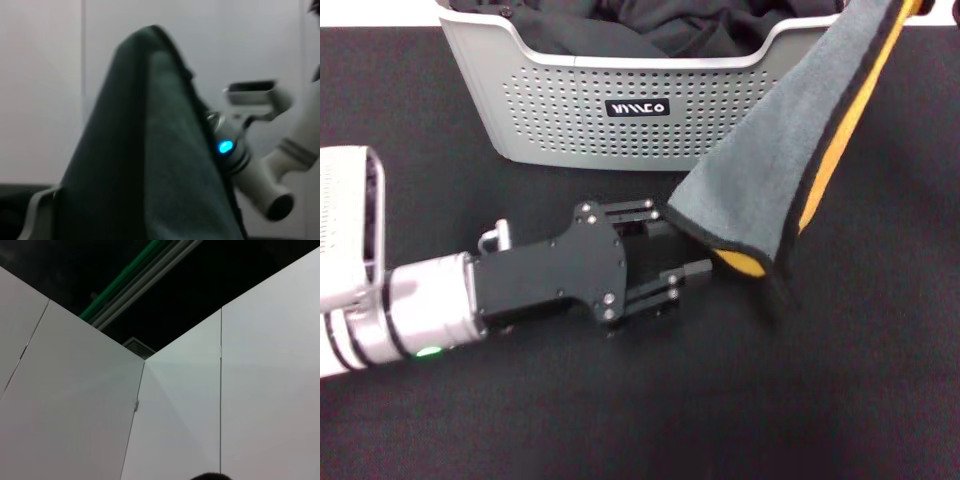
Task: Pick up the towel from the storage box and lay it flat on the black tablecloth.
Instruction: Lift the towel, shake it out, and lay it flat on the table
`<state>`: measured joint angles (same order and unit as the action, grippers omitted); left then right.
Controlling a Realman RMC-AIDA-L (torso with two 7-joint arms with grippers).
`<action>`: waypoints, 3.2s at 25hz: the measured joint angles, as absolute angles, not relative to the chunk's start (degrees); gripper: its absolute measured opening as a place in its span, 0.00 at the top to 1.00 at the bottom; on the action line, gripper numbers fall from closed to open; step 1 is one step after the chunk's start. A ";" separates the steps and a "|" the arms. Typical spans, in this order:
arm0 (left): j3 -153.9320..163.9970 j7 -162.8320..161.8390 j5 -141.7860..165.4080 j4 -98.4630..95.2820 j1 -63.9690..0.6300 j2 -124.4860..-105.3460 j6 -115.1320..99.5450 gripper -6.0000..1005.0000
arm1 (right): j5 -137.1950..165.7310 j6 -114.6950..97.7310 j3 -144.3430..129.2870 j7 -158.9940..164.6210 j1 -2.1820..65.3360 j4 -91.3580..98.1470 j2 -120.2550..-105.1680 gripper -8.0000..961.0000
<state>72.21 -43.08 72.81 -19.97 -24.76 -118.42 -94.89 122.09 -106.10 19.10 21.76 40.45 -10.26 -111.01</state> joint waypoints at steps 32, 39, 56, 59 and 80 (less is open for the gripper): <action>63.03 -23.75 60.54 -3.50 -26.43 -120.71 -90.29 0.52 | 132.47 -90.44 18.62 26.56 55.04 -6.92 -113.97 0.96; 63.01 -23.75 55.59 -2.70 -26.33 -120.84 -88.71 0.52 | 132.55 -89.09 16.55 26.30 58.19 -3.97 -115.74 0.96; 63.30 -24.95 54.91 -2.63 -25.80 -120.77 -84.55 0.52 | 128.79 -94.79 19.22 24.81 56.23 -1.62 -115.36 0.96; 63.17 -25.56 54.88 -2.75 -25.59 -120.60 -84.64 0.52 | 127.86 -95.69 19.25 25.12 55.54 -0.73 -115.33 0.96; 63.65 -28.01 56.90 -3.43 -25.43 -120.25 -88.72 0.75 | 127.26 -96.80 19.25 25.31 53.60 -0.53 -115.48 0.96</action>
<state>63.65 -28.01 56.90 -3.43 -25.43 -120.25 -88.72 127.26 -96.80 19.25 25.31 53.60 -0.53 -115.48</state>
